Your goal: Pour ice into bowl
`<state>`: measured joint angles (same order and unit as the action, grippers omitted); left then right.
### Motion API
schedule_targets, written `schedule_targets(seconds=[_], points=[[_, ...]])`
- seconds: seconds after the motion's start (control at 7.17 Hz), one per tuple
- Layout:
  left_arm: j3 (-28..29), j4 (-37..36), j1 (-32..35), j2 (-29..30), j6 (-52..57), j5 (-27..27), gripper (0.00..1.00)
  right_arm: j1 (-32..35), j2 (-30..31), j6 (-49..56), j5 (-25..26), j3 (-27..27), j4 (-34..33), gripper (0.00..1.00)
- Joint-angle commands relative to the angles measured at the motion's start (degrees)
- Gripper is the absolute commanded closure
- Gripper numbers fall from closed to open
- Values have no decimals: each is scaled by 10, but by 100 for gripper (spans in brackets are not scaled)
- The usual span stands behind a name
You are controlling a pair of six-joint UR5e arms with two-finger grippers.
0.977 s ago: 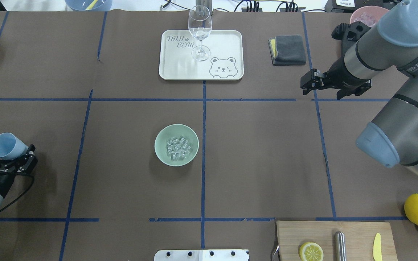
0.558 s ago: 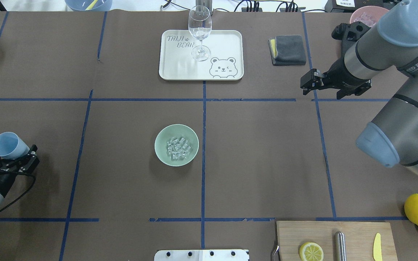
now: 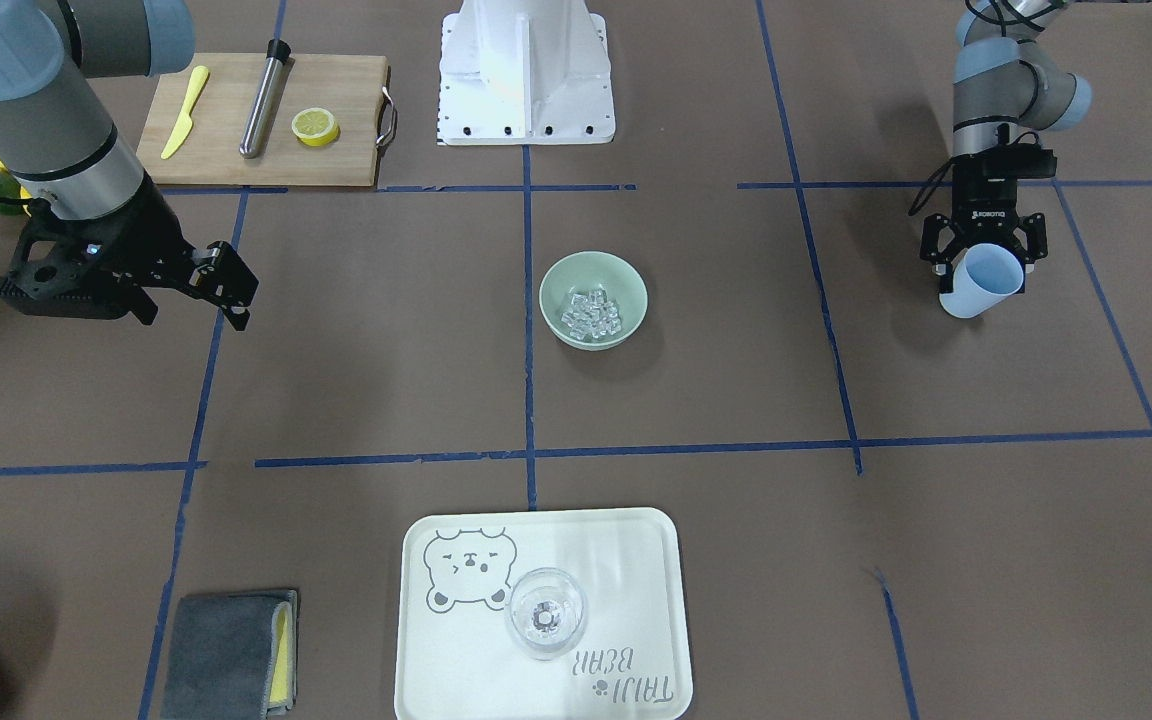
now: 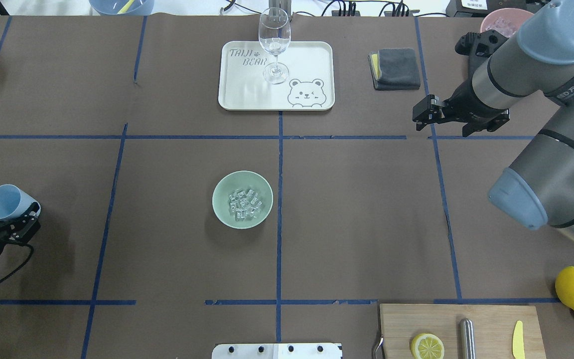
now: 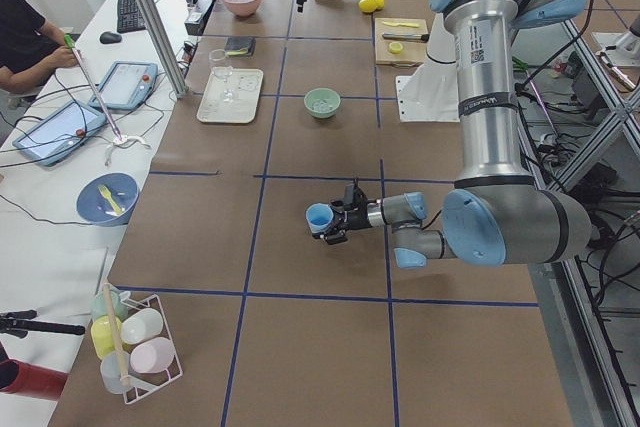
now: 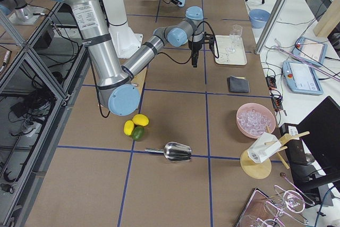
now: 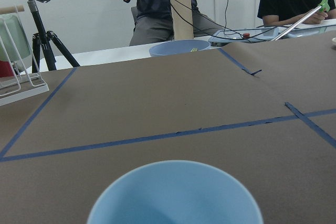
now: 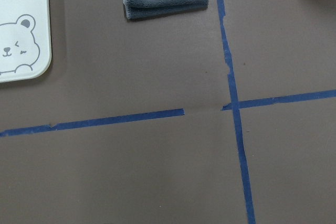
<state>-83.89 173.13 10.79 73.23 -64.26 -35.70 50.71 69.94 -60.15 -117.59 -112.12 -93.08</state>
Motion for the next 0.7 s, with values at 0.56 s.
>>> schedule_targets(seconds=[0.56], points=[[-72, 2, -1, -73, 58, -156, 0, 0, -4, -1, -2, -1, -2, 0]])
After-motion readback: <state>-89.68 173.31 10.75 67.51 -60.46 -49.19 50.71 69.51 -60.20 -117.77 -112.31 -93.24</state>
